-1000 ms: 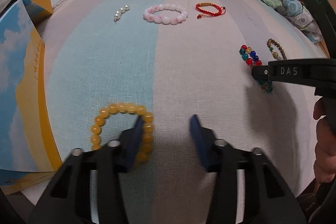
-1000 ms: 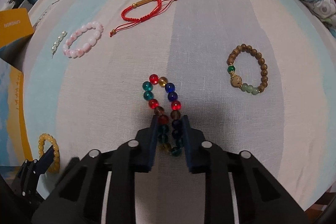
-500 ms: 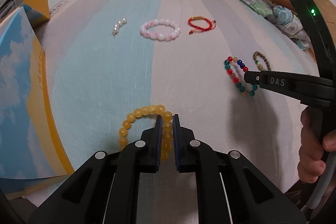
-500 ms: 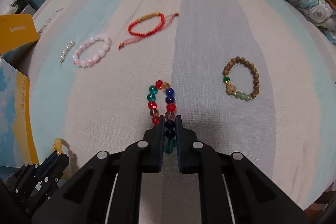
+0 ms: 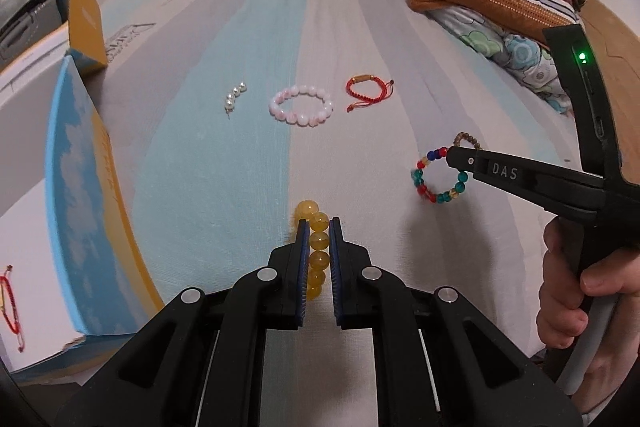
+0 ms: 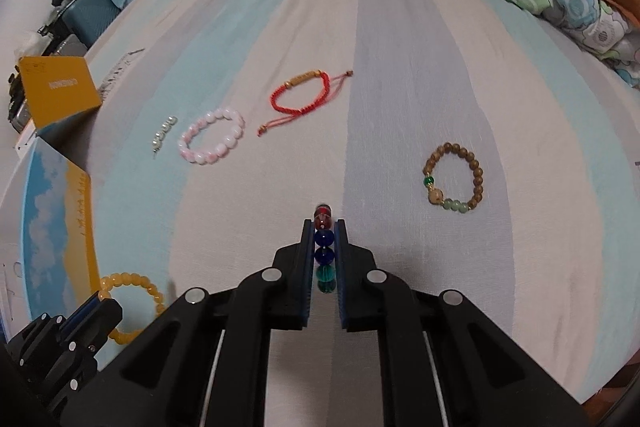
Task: Organize jewelry
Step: 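Carry both bracelets into the white box and open both tools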
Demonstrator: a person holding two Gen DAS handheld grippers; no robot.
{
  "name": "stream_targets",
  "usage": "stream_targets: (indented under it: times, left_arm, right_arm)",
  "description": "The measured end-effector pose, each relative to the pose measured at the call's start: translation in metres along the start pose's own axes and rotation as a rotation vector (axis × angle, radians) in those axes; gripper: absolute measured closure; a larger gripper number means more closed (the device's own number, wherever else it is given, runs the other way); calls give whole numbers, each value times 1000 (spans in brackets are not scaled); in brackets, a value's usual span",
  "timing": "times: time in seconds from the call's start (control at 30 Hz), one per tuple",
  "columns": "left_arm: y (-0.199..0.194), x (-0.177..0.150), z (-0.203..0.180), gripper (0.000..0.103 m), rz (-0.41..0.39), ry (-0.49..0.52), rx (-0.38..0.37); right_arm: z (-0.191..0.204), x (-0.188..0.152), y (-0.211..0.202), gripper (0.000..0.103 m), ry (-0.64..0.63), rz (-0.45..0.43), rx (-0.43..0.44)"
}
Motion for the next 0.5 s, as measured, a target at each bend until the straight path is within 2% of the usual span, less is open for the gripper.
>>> stream_targets:
  times: [0.27, 0.5]
  left_arm:
    - [-18, 8, 6, 94, -2, -31, -11]
    - [-39, 19, 11, 94, -22, -40, 13]
  right_arm:
    - [8, 9, -18, 94, -16, -40, 4]
    - [18, 17, -32, 94, -31, -64, 15]
Point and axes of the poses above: each gripper's, at about its wrist camera, not at the fingertips, and y roughly the way its jaws point, z to its left, x to its top, the point moved 3 cm from there along y, roughly the way its jaws point, and after that the axes turned 5 degrees about -z, right-handed, at the moved point
